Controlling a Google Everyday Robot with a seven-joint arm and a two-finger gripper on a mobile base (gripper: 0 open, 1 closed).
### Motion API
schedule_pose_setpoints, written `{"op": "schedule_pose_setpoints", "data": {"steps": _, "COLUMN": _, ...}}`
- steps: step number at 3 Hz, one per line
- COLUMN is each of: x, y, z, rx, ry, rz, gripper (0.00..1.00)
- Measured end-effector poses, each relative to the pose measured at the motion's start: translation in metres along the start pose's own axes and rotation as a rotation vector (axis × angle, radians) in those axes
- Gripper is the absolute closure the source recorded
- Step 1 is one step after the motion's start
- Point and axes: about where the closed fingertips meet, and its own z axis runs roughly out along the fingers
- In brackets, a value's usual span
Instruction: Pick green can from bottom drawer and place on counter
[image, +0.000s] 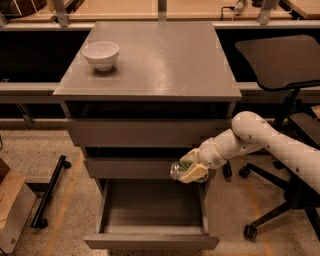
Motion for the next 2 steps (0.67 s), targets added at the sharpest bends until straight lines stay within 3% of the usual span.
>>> {"op": "schedule_pose_setpoints", "data": {"steps": 1, "x": -0.004, "y": 0.000, "z": -0.005, "rx": 0.011, "ry": -0.025, "rz": -0.016, "gripper": 1.00}}
{"op": "schedule_pose_setpoints", "data": {"steps": 2, "x": -0.031, "y": -0.001, "z": -0.033, "rx": 0.054, "ry": -0.035, "rz": -0.092, "gripper": 1.00}}
